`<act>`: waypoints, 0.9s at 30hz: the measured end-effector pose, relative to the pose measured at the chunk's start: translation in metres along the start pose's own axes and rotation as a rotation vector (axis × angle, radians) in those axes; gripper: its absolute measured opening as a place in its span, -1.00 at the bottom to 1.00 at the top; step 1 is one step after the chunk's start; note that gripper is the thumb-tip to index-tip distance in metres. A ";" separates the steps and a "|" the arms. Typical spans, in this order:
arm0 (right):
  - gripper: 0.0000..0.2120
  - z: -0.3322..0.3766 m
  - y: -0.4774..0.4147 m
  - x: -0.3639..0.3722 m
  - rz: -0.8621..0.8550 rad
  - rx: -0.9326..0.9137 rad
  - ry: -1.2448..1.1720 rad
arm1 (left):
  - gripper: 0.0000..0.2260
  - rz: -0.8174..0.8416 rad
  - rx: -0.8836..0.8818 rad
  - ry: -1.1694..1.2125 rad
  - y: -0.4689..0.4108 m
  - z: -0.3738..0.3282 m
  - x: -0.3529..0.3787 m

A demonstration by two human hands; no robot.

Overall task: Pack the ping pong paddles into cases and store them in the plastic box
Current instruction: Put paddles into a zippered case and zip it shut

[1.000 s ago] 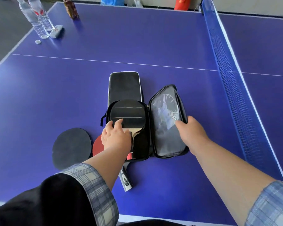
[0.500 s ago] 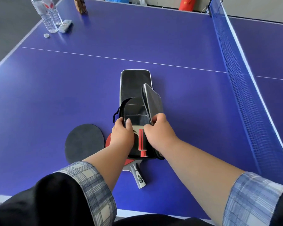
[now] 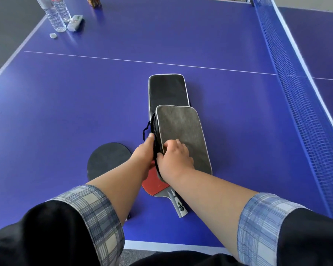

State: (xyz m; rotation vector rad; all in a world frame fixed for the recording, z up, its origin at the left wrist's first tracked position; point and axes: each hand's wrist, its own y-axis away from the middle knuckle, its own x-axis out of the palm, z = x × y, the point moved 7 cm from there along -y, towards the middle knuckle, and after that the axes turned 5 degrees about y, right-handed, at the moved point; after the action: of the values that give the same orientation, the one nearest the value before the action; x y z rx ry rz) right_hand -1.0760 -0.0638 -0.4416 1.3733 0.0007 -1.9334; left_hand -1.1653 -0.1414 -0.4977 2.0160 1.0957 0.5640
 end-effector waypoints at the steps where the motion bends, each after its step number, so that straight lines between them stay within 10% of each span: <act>1: -0.60 -0.002 0.000 0.005 0.033 -0.006 0.024 | -0.57 0.030 0.020 -0.068 -0.001 0.000 0.002; 22: -0.37 -0.135 0.018 -0.039 -0.071 -0.161 0.415 | -0.88 0.351 -0.169 -0.255 0.042 0.071 0.132; 27: -0.47 -0.181 0.025 -0.061 -0.135 -0.164 0.531 | -0.69 0.486 -0.302 -0.201 0.058 0.099 0.180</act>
State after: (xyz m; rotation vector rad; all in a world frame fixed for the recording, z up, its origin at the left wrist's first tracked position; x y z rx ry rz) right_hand -0.9064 0.0264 -0.4589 1.7648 0.5054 -1.5761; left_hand -0.9724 -0.0501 -0.5087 2.0137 0.3675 0.7041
